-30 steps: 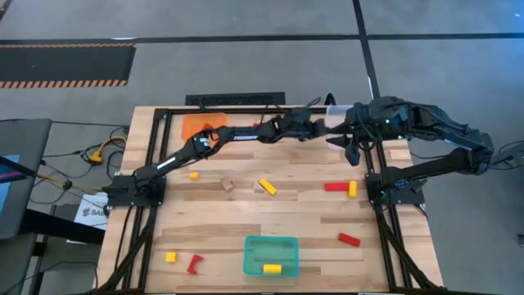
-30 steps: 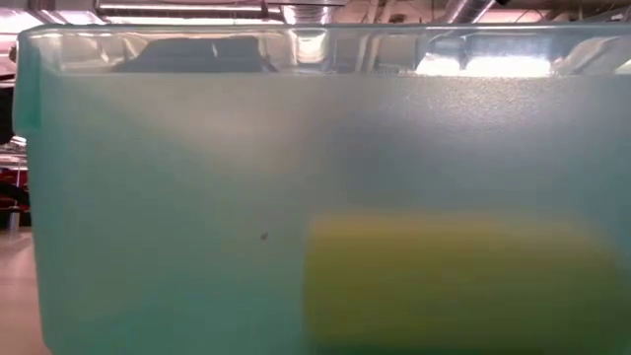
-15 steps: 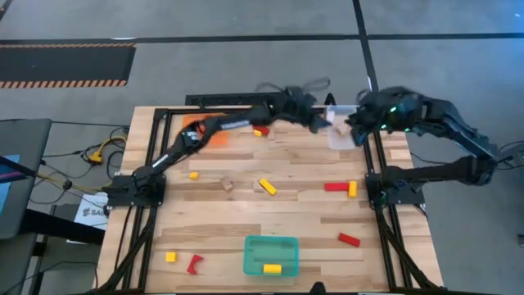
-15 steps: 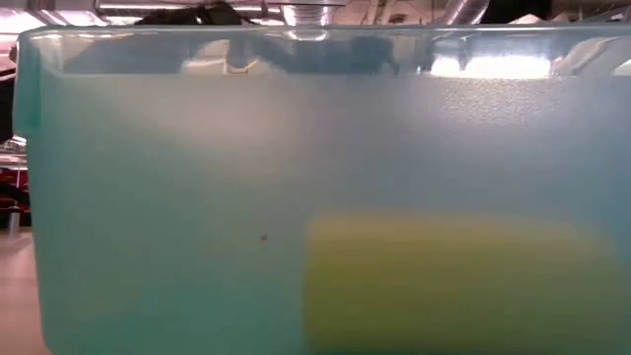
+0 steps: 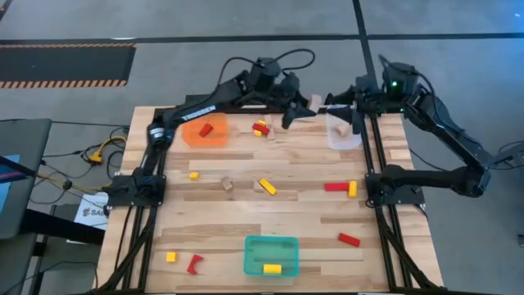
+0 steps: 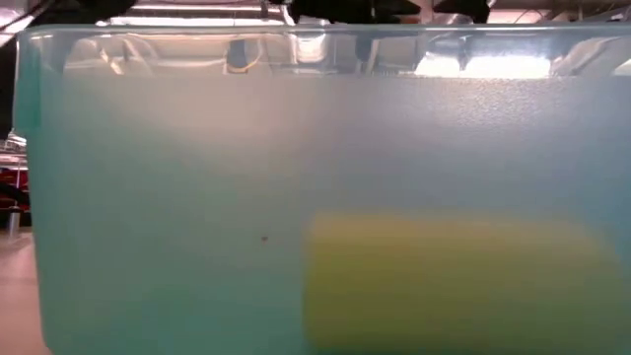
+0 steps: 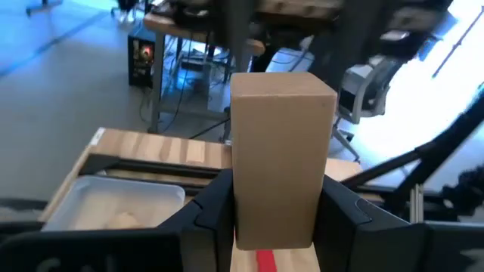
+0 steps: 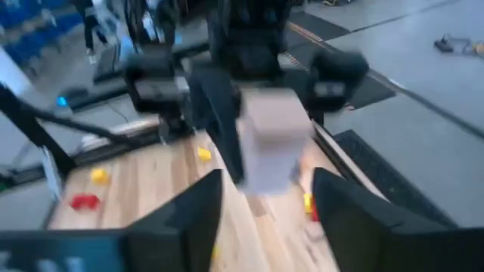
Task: Sort & place blocks by color
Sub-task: Put the brown block into the brown bin, then put the red block into the orange bin
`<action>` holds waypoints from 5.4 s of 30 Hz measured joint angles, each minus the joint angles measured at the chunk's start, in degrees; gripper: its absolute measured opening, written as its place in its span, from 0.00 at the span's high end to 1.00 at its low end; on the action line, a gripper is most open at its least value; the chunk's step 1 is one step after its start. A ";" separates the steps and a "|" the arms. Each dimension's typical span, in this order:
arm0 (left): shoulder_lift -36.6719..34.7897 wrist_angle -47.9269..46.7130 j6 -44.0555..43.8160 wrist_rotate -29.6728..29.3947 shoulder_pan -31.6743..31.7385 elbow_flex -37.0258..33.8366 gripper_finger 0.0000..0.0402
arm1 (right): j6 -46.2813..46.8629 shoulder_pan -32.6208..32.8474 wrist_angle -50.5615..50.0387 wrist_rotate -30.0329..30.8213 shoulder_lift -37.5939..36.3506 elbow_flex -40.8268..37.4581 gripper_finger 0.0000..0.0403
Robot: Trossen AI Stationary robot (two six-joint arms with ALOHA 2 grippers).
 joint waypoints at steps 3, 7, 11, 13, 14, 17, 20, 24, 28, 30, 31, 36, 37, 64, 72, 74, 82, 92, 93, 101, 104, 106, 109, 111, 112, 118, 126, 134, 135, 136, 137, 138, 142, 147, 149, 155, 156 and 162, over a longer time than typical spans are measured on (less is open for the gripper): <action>-4.01 0.98 2.37 -0.03 -0.79 -5.09 0.75 | -1.29 1.77 4.26 -0.06 0.52 -0.02 0.28; -5.61 2.98 3.47 -0.13 -2.15 -9.50 0.75 | -0.18 5.80 9.29 -0.07 2.67 0.06 0.19; -5.83 3.76 3.61 -0.18 -3.19 -9.74 0.75 | 1.13 9.22 11.46 -0.15 5.69 0.02 0.13; -5.89 3.75 4.30 -0.86 -3.65 -9.74 0.75 | 1.13 10.53 11.14 -0.10 7.27 0.05 0.11; -5.88 3.65 4.48 -1.21 -3.79 -9.74 0.75 | 1.17 10.91 10.88 -0.03 7.91 -0.06 0.11; -5.86 3.58 4.47 -1.08 -3.80 -9.74 0.75 | 1.59 11.95 11.27 0.18 8.53 -0.03 0.12; -5.87 2.81 4.45 -1.14 -3.74 -9.74 0.75 | 1.61 12.08 11.18 1.52 8.50 0.01 0.18; -5.86 3.07 4.67 -1.51 -3.74 -9.74 0.75 | 2.44 11.97 10.24 1.77 8.13 0.01 0.33; -5.84 2.77 4.09 -1.65 -3.45 -9.74 0.75 | 2.19 11.93 7.71 2.16 8.20 0.03 0.56; -5.80 2.23 3.73 -1.41 -3.18 -9.74 0.72 | 2.04 11.93 7.50 2.42 8.14 0.03 0.69; -5.80 1.58 3.80 -1.62 -3.08 -9.74 0.67 | 2.07 11.93 7.56 2.37 8.18 0.03 0.70; -7.45 -11.62 6.31 -4.74 -1.65 -8.66 0.32 | 2.26 9.14 4.33 4.07 7.97 0.01 0.69; -8.58 -14.96 7.01 -7.20 -1.10 -8.06 0.27 | 2.29 8.09 2.32 5.91 7.86 0.01 0.69; -71.85 -6.86 -19.46 -33.37 -0.27 -76.48 0.30 | 8.56 -18.87 -22.45 33.09 43.75 0.03 0.69; -76.45 -3.38 -23.90 -33.79 -2.65 -81.24 0.32 | 7.76 -18.87 -24.04 33.12 44.09 0.03 0.33; -76.59 -3.32 -23.86 -34.11 -2.71 -81.24 0.32 | 7.75 -19.13 -24.13 33.12 43.23 0.06 0.22; -76.59 -2.96 -21.36 -34.15 -2.71 -81.24 0.32 | 9.72 -18.73 -28.45 31.66 39.82 3.98 0.08; -76.59 -4.01 -17.55 -34.11 -2.71 -81.24 0.32 | 8.06 -5.54 -35.91 23.63 31.63 4.53 0.11; -76.59 -4.60 -17.10 -34.13 -2.71 -81.24 0.32 | 8.19 -3.80 -36.32 23.35 31.25 4.10 0.11; -76.55 -8.88 -15.61 -34.40 -2.71 -81.24 0.32 | 0.65 15.06 -38.98 21.28 28.60 -1.77 0.12; -76.55 -9.23 -15.51 -34.51 -2.71 -81.24 0.32 | 0.61 21.44 -37.47 21.18 27.50 -6.38 0.12; -76.55 -9.25 -15.11 -34.57 -2.71 -81.24 0.32 | 0.50 24.39 -35.89 21.51 27.18 -10.39 0.12; -76.55 -9.24 -14.17 -34.63 -2.71 -81.24 0.32 | 0.56 27.45 -31.61 25.57 27.18 -16.26 0.12; -76.55 -8.98 -13.59 -34.80 -2.71 -81.24 0.32 | 0.51 28.45 -28.13 29.26 27.20 -19.98 0.12; -76.55 -8.80 -13.49 -34.87 -2.71 -81.24 0.32 | 0.50 28.69 -26.44 30.01 27.19 -21.55 0.12; -76.55 -8.07 -14.00 -35.01 -2.71 -81.24 0.32 | 0.10 30.26 -21.70 29.92 27.20 -28.53 0.12; -76.55 -8.07 -15.92 -34.98 -2.71 -81.22 0.32 | -1.66 33.23 -18.10 28.14 27.82 -30.63 0.13; -76.55 -8.07 -15.98 -35.03 -2.71 -81.22 0.32 | -2.51 33.70 -17.51 26.89 31.40 -30.57 0.22; -76.55 -8.07 -15.96 -35.07 -2.71 -81.22 0.32 | -2.57 33.62 -17.51 26.86 32.54 -30.55 0.23; -76.54 -8.07 -15.91 -35.08 -2.71 -81.22 0.32 | -2.55 33.59 -17.52 26.93 33.97 -30.66 0.24; -76.53 -8.06 -15.90 -35.09 -2.71 -81.22 0.32 | -2.58 33.61 -17.44 27.01 35.15 -30.45 0.25; -76.53 -8.07 -15.90 -35.12 -2.71 -81.22 0.32 | -2.53 33.61 -17.45 27.25 36.18 -30.35 0.25; -76.53 -8.07 -15.99 -35.15 -2.69 -81.20 0.32 | -2.63 33.81 -17.16 27.39 39.72 -29.28 0.31; -76.53 -8.24 -17.00 -35.05 -2.71 -81.17 0.32 | -2.54 34.20 -15.74 27.15 39.38 -27.42 0.54; -76.53 -8.44 -17.50 -34.58 -2.71 -81.17 0.32 | -2.14 34.09 -15.33 26.80 38.66 -25.96 0.66; -78.52 -12.91 -20.04 -34.34 -2.78 -81.13 0.32 | -2.27 33.29 -15.40 27.00 35.01 -16.24 0.75; -79.29 -14.58 -21.13 -35.17 -2.78 -81.13 0.32 | -2.15 33.11 -14.23 27.47 34.68 -13.81 0.75; -82.48 -21.21 -28.17 -41.19 -2.80 -81.15 0.32 | -2.85 29.89 -2.91 29.85 36.42 0.96 0.75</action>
